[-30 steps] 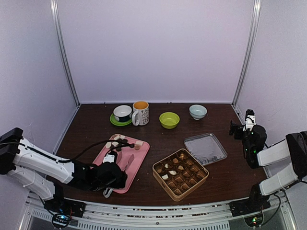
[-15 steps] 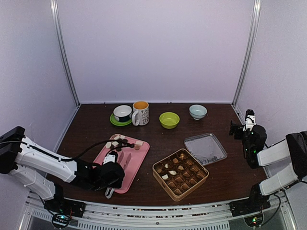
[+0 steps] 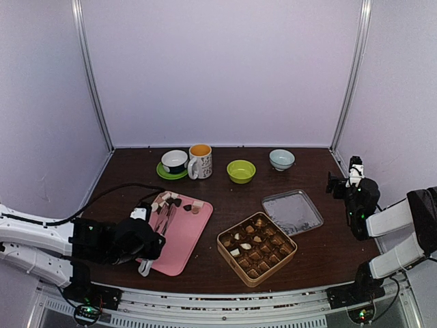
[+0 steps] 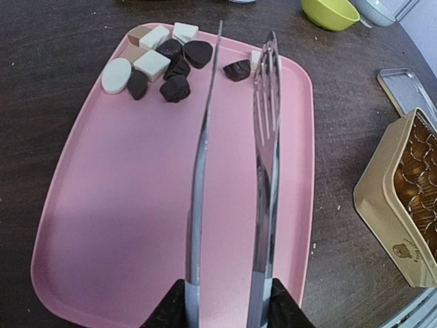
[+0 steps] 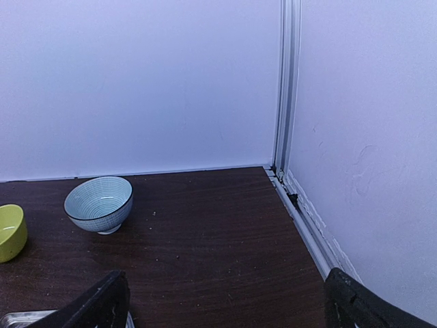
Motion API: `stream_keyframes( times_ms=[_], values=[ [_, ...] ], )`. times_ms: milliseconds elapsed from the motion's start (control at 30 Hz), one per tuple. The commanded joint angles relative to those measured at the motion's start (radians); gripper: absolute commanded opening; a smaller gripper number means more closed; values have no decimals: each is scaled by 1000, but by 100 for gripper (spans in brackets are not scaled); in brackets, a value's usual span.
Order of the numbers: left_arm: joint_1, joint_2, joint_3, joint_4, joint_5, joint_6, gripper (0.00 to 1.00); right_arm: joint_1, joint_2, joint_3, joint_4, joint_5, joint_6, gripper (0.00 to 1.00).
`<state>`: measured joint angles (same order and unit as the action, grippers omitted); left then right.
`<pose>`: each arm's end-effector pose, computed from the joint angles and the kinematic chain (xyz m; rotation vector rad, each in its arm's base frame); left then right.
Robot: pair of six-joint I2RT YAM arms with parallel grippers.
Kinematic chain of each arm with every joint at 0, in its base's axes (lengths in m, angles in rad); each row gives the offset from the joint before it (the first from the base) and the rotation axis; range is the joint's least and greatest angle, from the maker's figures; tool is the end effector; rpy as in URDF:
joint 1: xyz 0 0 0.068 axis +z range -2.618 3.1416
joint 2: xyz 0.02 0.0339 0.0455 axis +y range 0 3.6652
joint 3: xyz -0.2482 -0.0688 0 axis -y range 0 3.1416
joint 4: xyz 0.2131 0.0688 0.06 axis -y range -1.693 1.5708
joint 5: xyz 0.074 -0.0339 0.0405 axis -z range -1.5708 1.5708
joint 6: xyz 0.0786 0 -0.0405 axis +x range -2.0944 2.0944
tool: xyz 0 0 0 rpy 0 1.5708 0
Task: Pack the chocolate
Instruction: Pick up the clamp from the plate, then pick up the fake chocolate from the plate.
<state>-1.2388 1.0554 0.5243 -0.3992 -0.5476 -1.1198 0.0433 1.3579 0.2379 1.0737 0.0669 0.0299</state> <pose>0.1026 -0.1721 0.1601 -0.0792 2.3727 -0.4713 0.2666 0.0063 0.1834 0.0408 1.6165 0.0024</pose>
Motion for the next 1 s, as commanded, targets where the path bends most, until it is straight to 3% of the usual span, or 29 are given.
stream_keyframes(
  times_ms=[0,333,700,967],
  values=[
    [9,-107,23,-129,-11,11,36,-6,1,9,20,0,3,100],
    [152,-292,-1,-158,191,103,33,-6,2,10,20,1,2,100],
    [210,-105,92,-153,271,205,33,-6,1,9,21,1,2,100],
    [296,-45,178,-280,334,240,33,-6,1,10,21,1,3,100]
  ],
)
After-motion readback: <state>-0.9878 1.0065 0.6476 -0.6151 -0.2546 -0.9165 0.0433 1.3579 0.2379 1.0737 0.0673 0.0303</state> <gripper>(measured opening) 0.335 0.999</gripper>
